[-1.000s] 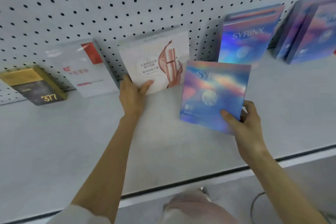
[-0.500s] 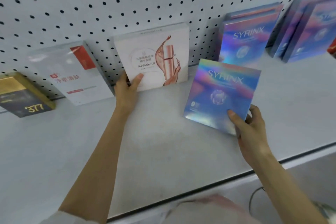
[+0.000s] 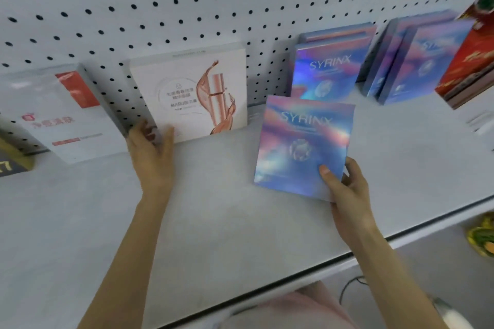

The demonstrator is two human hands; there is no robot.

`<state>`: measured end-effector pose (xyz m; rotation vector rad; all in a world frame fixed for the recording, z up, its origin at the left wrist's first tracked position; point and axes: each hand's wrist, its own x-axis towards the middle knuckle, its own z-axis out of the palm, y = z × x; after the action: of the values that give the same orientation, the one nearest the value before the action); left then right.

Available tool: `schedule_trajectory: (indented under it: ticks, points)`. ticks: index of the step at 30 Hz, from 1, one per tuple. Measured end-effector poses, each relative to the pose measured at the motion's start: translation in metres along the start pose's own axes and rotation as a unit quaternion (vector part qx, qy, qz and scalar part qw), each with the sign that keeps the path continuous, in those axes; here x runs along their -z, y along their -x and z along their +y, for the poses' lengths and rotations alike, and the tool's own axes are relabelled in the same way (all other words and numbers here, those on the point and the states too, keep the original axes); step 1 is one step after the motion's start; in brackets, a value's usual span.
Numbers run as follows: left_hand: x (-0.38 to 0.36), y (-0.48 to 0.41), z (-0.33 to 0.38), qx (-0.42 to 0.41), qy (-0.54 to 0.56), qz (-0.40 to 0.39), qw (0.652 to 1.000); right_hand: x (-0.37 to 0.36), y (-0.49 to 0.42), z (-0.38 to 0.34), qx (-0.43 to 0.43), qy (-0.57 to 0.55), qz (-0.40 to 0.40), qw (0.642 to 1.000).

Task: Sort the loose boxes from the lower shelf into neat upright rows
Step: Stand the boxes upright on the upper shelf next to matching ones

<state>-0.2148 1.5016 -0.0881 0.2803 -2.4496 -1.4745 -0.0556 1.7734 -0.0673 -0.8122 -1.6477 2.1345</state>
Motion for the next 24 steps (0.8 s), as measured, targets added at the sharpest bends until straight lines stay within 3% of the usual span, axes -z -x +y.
schedule_trajectory:
  ticks: [3,7,11,17,24]
  points:
    - [-0.004,0.055,0.020,-0.054,-0.014,0.077,0.995,0.017,-0.015,-0.015,0.038,0.011,-0.005,0.999]
    - [-0.049,0.106,0.068,-0.080,0.063,-0.065,0.993,0.037,-0.054,-0.032,0.080,0.048,-0.030,0.995]
    - [-0.111,0.121,0.112,-0.140,0.051,-0.165,0.975,0.050,-0.100,-0.046,0.143,0.134,-0.067,0.978]
    - [-0.169,0.141,0.150,-0.080,0.048,-0.127,0.988,0.081,-0.151,-0.050,0.150,0.212,-0.095,0.961]
    - [-0.207,0.151,0.166,-0.065,0.015,-0.077,0.995,0.091,-0.205,-0.052,0.156,0.258,-0.132,0.944]
